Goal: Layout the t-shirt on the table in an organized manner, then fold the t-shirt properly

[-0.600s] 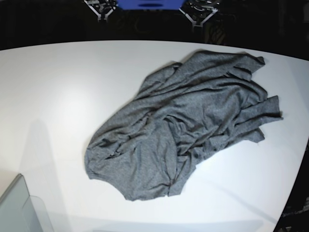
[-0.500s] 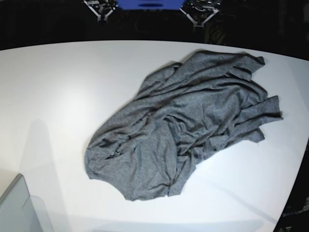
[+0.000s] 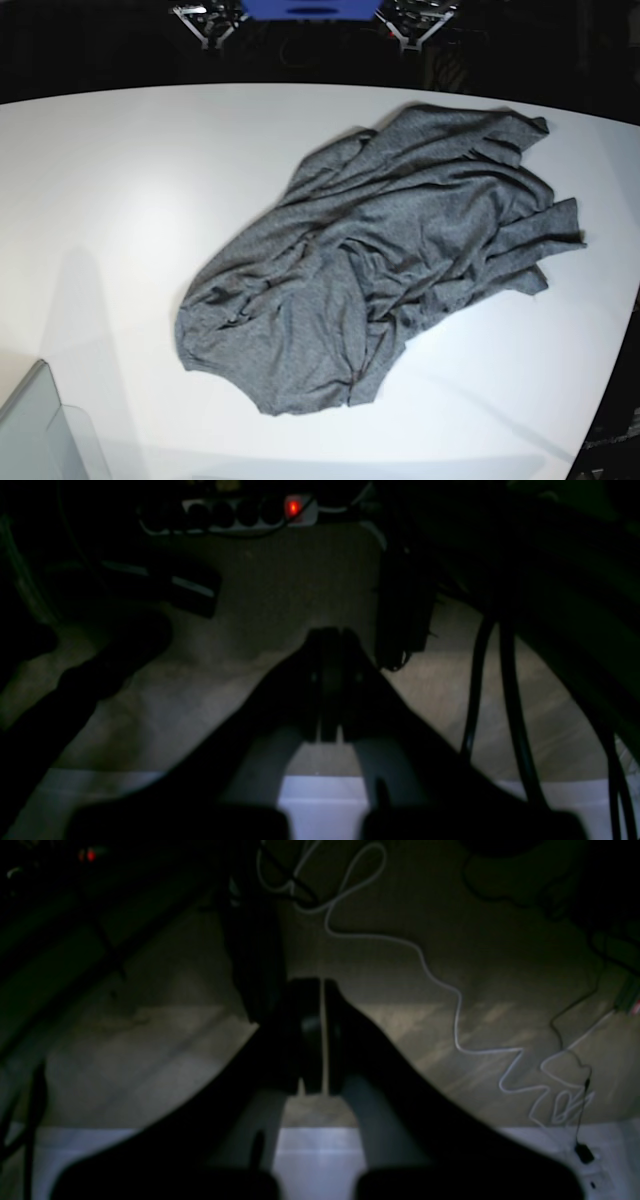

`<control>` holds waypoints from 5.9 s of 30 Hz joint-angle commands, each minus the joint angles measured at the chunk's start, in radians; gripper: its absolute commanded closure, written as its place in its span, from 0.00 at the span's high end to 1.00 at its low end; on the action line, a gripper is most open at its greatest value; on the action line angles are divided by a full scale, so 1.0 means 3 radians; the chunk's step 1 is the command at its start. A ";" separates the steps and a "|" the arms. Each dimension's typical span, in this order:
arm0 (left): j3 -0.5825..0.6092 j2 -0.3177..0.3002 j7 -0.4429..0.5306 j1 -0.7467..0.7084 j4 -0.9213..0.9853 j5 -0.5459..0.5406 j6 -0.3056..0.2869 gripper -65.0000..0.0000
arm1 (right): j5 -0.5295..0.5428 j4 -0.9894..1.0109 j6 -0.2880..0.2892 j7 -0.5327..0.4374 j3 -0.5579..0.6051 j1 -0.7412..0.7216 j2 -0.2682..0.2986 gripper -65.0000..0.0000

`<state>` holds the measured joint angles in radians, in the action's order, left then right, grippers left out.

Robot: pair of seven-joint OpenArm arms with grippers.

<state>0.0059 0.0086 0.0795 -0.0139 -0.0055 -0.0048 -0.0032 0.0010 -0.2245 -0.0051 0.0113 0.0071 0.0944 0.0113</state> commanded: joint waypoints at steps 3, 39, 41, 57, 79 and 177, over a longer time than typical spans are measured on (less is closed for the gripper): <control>0.0003 0.0000 0.0029 -0.0012 0.0001 0.0013 0.0003 0.00 | 0.0004 -0.0006 0.0030 -0.0009 -0.0001 0.0015 0.0011 0.00; -0.0017 -0.0292 0.0203 -0.2222 -0.3181 -0.0007 -0.0002 0.00 | 0.0004 -0.3729 0.0030 -0.0004 -0.0200 0.2424 0.0323 0.00; -0.0017 -0.0292 0.0203 -0.2406 -0.3580 -0.0007 -0.0002 0.00 | 0.0004 -0.4011 0.0030 -0.0004 -0.0282 0.2521 0.0323 0.00; -0.0022 -0.0451 0.0203 -0.3552 -0.5820 -0.0007 0.0024 0.00 | 0.0010 -0.5504 0.0030 -0.0004 -0.0814 0.2879 0.0323 0.00; -0.0820 -0.0445 -0.0472 -0.3291 -0.6618 -0.1163 0.0003 0.01 | 0.0015 -0.5980 0.0030 -0.0004 -0.0307 0.2127 0.0318 0.00; -0.1311 -0.0527 -0.2702 -0.1475 -0.6510 -0.2498 0.0003 0.62 | 0.0010 -0.2645 -0.0359 0.1100 -0.0906 -0.1529 0.0528 0.00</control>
<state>-0.3866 -0.1429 -0.7433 -0.4545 -1.9385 -0.7422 0.0040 0.0036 -0.9981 -0.1089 0.3721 -0.2676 -0.3321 0.1627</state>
